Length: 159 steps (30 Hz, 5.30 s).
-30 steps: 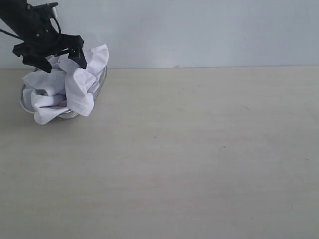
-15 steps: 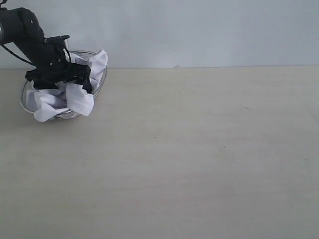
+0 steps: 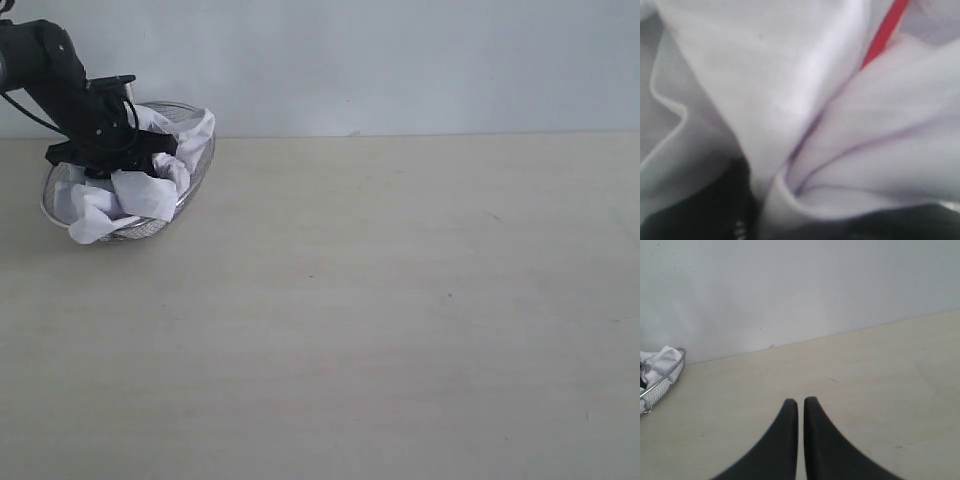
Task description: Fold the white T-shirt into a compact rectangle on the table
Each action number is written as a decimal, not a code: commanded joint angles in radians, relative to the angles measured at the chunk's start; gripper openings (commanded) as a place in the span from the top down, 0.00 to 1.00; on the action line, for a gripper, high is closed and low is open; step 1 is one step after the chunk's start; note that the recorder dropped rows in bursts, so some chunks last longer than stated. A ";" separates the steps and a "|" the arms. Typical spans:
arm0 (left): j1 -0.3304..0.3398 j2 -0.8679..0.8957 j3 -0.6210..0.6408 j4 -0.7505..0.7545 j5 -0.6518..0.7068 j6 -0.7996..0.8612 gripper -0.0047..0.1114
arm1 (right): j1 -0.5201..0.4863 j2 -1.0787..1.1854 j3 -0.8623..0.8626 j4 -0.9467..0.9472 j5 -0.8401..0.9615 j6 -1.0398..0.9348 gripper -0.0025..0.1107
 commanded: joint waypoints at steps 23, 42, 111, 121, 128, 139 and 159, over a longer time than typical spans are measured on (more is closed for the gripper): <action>-0.290 -0.487 -0.250 -0.290 0.244 -0.052 0.92 | -0.003 -0.005 -0.001 -0.003 -0.005 -0.002 0.98; -0.630 -0.806 0.182 -0.093 0.244 -0.246 0.92 | -0.003 -0.005 -0.001 -0.003 -0.005 -0.002 0.98; -0.439 -0.447 0.310 0.214 -0.072 -0.229 0.20 | -0.003 -0.005 -0.001 0.006 -0.242 0.067 0.98; -0.439 -0.575 0.308 0.202 0.040 -0.218 0.37 | -0.003 0.163 -0.061 -0.004 -0.245 0.099 0.98; -0.439 -0.644 0.308 0.304 0.104 -0.185 0.83 | -0.003 0.516 -0.302 -0.051 -0.237 0.087 0.98; -0.336 -0.645 0.351 0.413 0.171 -0.085 0.92 | -0.003 0.615 -0.355 -0.068 -0.458 0.094 0.98; -0.076 -0.426 0.427 -0.320 0.010 0.361 0.92 | 0.309 1.369 -0.829 -0.461 -0.058 0.261 0.98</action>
